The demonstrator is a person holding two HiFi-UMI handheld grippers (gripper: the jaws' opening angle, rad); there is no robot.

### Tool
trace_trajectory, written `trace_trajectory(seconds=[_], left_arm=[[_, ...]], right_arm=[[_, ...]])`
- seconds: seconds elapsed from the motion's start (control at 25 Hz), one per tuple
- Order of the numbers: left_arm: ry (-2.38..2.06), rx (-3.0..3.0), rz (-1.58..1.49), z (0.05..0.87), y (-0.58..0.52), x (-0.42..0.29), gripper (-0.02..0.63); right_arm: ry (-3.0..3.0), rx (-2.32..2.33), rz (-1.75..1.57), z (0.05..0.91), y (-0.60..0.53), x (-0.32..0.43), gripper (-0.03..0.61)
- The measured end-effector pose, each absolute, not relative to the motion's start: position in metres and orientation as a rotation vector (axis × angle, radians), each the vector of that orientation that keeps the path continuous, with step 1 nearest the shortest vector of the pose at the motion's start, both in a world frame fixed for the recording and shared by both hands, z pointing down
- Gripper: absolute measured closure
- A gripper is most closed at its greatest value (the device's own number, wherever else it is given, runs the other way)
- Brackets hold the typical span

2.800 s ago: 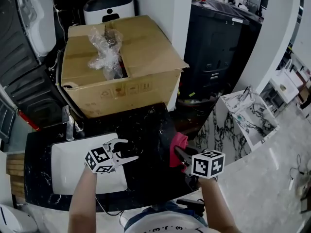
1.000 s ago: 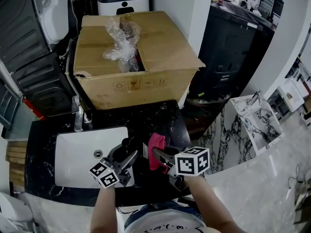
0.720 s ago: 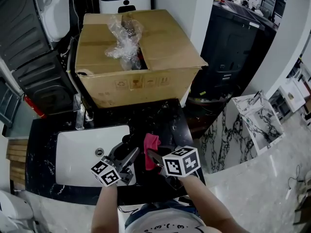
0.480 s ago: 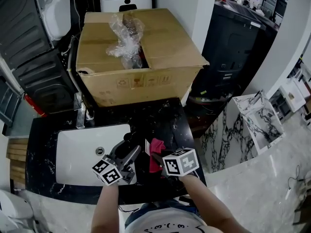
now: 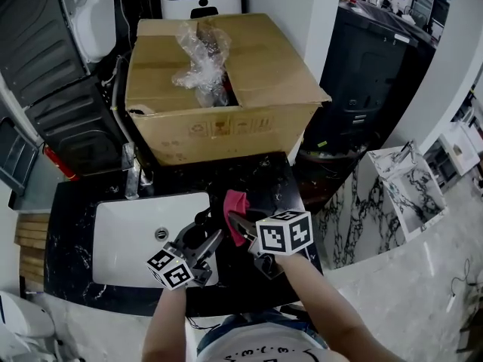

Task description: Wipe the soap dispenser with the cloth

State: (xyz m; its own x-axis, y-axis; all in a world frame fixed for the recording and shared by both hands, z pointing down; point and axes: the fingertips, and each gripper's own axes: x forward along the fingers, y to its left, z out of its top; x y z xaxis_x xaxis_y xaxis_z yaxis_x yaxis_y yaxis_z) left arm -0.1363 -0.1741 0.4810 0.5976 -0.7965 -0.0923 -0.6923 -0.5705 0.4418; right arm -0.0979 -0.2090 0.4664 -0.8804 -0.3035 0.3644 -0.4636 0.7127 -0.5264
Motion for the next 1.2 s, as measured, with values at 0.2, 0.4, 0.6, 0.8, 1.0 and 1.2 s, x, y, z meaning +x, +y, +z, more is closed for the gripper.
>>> trace_trajectory(seconds=[0.2,0.4,0.6,0.8,1.0,1.2], left_arm=[[-1.200,2.500,-0.367,0.482,-0.169,-0.136,0.391],[-1.220,2.614,-0.182,0.481,-0.174,-0.113,0.391],[-1.224,2.719,0.064,0.486,-0.172,-0.092,0.391],[-1.254,2.723,0.103,0.487,-0.172,-0.089,0.391],[-1.271,2.713,0.112,0.488,-0.173,-0.089,0.391],[-1.270,2.715,0.128,0.488,-0.172,-0.088,0.391]], right_arm=[[-2.540,0.667,0.985,0.501,-0.224,-0.091,0.526],[-2.377,0.658,0.713,0.538,-0.223,-0.072,0.526],[-2.517,0.776,0.712,0.489,-0.234,-0.050,0.526],[-2.789,0.750,0.667,0.400,-0.223,-0.049,0.526],[-2.868,0.457,0.503,0.366,-0.180,-0.093,0.526],[-2.675,0.367,0.279,0.411,-0.160,-0.124,0.526]])
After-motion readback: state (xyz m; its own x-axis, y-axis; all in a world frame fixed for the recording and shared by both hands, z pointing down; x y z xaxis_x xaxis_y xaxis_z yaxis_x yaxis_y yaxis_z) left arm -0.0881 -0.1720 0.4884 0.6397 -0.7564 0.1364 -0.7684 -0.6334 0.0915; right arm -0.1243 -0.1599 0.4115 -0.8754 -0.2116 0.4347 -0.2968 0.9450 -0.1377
